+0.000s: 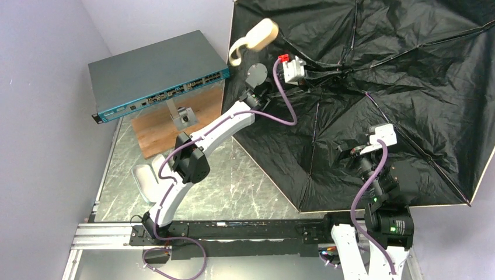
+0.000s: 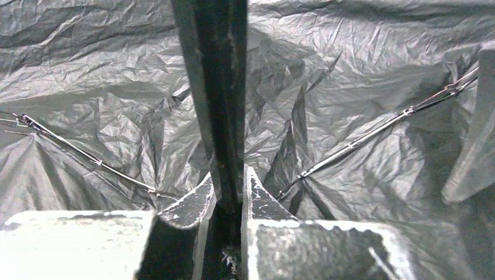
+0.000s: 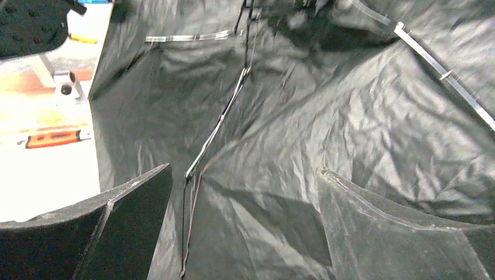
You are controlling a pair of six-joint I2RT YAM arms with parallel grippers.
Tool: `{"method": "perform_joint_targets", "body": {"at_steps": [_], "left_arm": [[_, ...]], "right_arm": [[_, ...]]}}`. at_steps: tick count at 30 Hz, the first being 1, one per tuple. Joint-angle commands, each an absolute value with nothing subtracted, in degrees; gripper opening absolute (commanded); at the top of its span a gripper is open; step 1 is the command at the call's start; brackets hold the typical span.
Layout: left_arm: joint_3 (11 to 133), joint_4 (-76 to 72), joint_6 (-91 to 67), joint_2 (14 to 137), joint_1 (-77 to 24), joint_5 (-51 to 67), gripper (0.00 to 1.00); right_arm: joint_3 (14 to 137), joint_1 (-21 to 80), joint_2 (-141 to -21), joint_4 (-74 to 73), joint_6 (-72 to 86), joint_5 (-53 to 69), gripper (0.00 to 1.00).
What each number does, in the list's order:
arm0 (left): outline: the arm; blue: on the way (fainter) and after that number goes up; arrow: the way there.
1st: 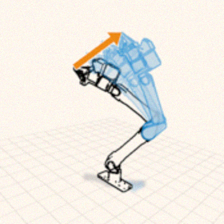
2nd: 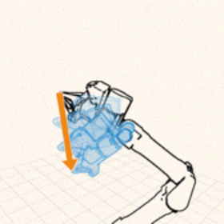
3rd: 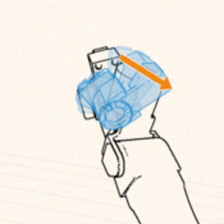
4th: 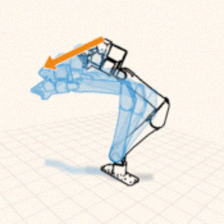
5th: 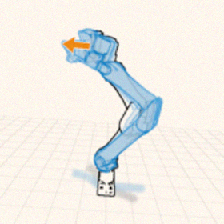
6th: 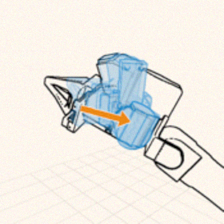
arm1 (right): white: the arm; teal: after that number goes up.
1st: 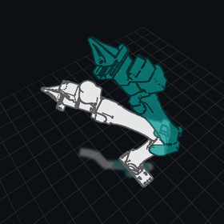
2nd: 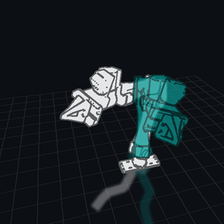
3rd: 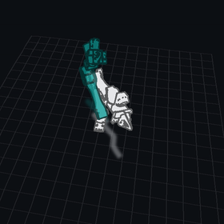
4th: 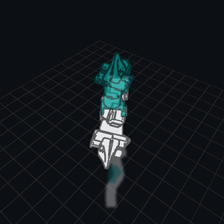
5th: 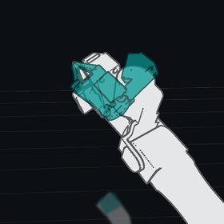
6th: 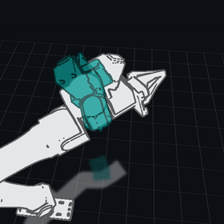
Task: Open the umbrella
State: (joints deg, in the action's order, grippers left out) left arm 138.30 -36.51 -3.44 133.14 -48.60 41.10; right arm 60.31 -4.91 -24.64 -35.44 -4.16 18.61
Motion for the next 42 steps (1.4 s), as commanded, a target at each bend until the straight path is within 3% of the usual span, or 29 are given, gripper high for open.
{"method": "perform_joint_targets", "body": {"at_steps": [1,8,17,22,28,42], "left_arm": [[136.6,-52.8,8.9,126.6,-50.7,43.0,0.0],[137.8,-53.6,40.0,126.6,-53.3,49.1,0.0],[133.2,-52.7,66.1,124.1,-50.0,51.9,0.0],[129.5,-53.7,70.8,123.0,-47.8,53.7,0.0],[123.9,-55.9,73.9,121.2,-47.7,57.9,0.0],[118.4,-61.1,72.2,119.5,-49.8,63.6,0.0]], "right_arm": [[60.2,-5.2,-22.9,-39.1,-7.2,21.3,0.93],[57.8,-5.2,-21.0,-41.3,-7.1,25.6,0.94],[60.8,-8.1,-26.5,-35.2,8.9,24.3,0.99],[68.9,-11.9,-32.7,-27.3,19.4,32.9,0.99],[77.0,-15.5,-39.0,-20.0,30.5,30.2,0.99],[72.6,-18.6,-48.2,-3.2,54.4,32.0,0.95]]}}
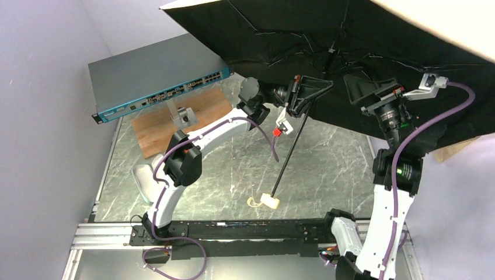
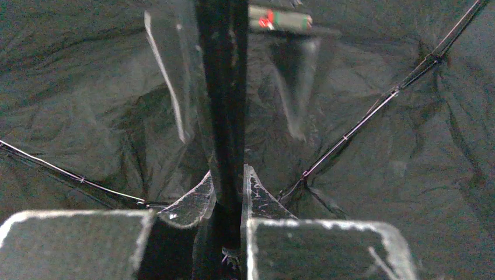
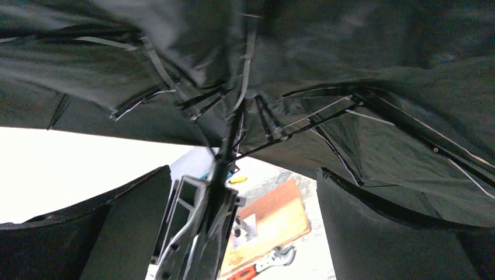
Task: Open the umbrella
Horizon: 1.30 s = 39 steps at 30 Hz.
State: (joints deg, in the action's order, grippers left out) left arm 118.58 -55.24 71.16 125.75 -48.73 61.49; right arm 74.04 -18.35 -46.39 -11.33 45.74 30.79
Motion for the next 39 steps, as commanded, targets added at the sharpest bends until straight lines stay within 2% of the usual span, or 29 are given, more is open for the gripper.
{"method": "perform_joint_targets", "body": {"at_steps": [1,16,19,22,28,34,36,37,38,39], "left_arm": [[118.1,-61.1,72.4,119.4,-50.1,63.7,0.0],[119.3,-57.2,73.3,119.6,-51.7,63.4,0.0],[120.2,-56.7,72.6,120.0,-51.8,62.5,0.0],[119.5,-58.3,71.5,119.9,-51.9,62.8,0.0],[118.4,-59.4,71.2,119.8,-53.0,63.3,0.0],[117.2,-59.0,72.7,119.6,-53.4,64.5,0.0],[117.3,-59.6,72.3,119.9,-53.6,64.4,0.0],[117.5,-58.9,73.2,119.9,-53.6,64.8,0.0],[117.4,-58.3,74.3,120.0,-53.6,65.0,0.0],[117.2,-58.2,74.8,120.0,-53.6,65.1,0.0]], "right_arm": [[72.1,-18.7,-48.5,-1.8,55.5,32.5,0.95],[63.6,-18.3,-47.0,9.7,60.0,39.0,0.95],[62.5,-18.2,-46.1,9.9,59.7,39.3,0.77],[61.9,-18.2,-46.7,13.2,60.7,38.7,0.66],[62.4,-17.6,-49.6,16.3,66.1,37.5,0.61],[62.8,-16.5,-50.1,16.6,69.4,36.1,0.5],[63.2,-16.5,-50.7,16.0,71.3,35.9,0.41],[63.1,-16.5,-51.0,16.0,72.1,35.9,0.32],[63.1,-16.5,-51.1,16.3,72.3,35.7,0.17],[63.2,-16.5,-51.3,17.0,72.2,35.7,0.07]]}}
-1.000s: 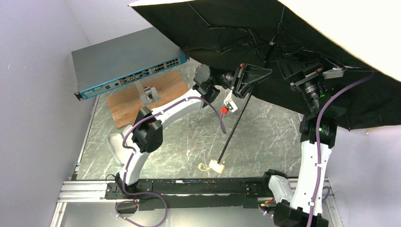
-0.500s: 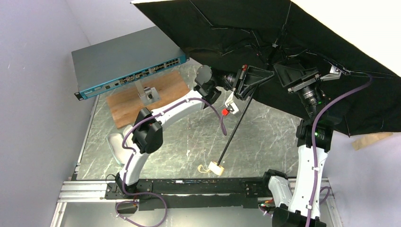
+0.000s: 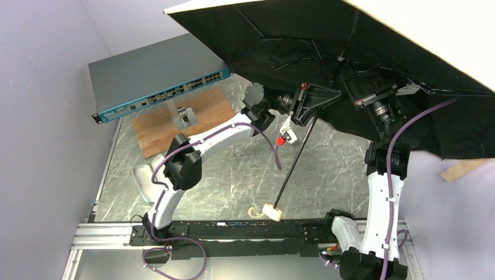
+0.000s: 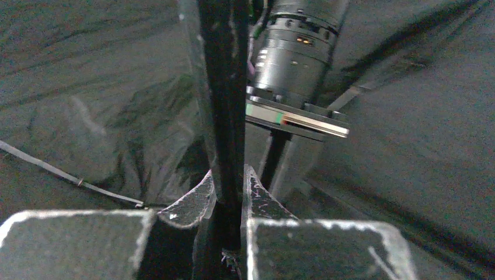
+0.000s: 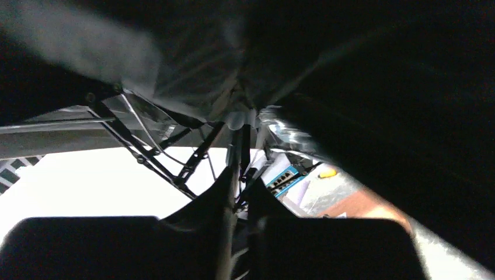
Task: Open the umbrella
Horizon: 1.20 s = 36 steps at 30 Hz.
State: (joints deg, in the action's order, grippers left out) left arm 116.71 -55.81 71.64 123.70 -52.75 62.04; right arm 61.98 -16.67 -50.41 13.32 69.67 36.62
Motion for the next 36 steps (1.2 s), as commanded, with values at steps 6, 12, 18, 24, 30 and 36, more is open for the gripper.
{"method": "perform_joint_targets", "body": {"at_steps": [6,12,18,24,30,36], "left_arm": [[108.4,-66.2,72.2,116.5,-52.8,62.4,0.41],[89.3,-61.0,77.2,106.7,-48.5,62.9,0.8],[78.6,-40.4,78.5,97.0,-44.7,57.5,0.82],[90.7,-3.5,56.5,92.9,-40.1,54.4,0.75],[115.5,-0.8,-1.3,104.2,-37.9,60.5,0.68],[116.1,-15.6,-25.7,107.6,-41.8,50.5,0.62]], "right_arm": [[65.1,-16.5,-53.4,20.3,74.7,35.3,0.0],[67.7,-17.2,-56.1,25.3,77.7,34.0,0.0],[70.0,-17.3,-58.3,28.0,78.1,33.7,0.0],[70.3,-17.3,-59.1,27.4,76.0,33.9,0.0],[70.3,-17.2,-59.3,26.2,73.8,34.3,0.0],[72.3,-16.6,-59.6,23.4,73.0,32.6,0.0]]}}
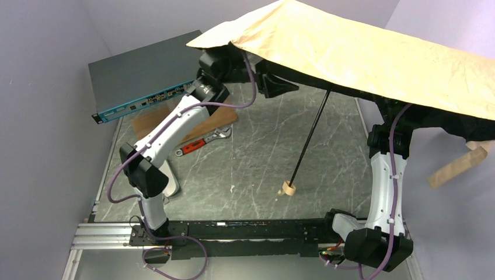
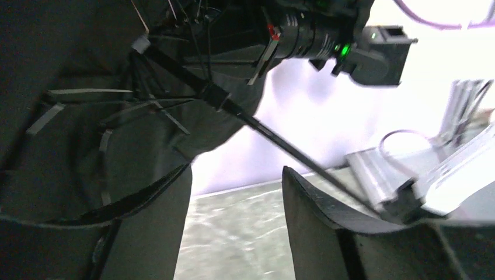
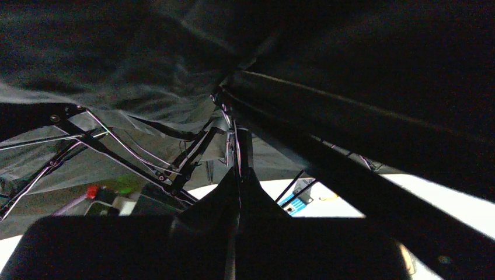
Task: Open the umbrella
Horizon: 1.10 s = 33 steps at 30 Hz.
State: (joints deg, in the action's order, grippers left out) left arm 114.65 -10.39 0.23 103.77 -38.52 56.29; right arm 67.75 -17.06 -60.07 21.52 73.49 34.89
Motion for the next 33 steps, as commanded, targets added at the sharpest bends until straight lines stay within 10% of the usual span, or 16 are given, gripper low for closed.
{"method": "perform_joint_targets", "body": {"at_steps": [1,33], "left_arm": [[116.1,-16.5,-28.3,108.3,-42.4,48.6,0.61],[116.6,-28.5,-52.8,116.5,-45.7,46.4,0.65]], "right_arm": [[72.6,-16.5,-59.8,23.1,73.0,32.5,0.0],[67.7,-14.2,-59.0,21.4,63.9,40.8,0.0]]}}
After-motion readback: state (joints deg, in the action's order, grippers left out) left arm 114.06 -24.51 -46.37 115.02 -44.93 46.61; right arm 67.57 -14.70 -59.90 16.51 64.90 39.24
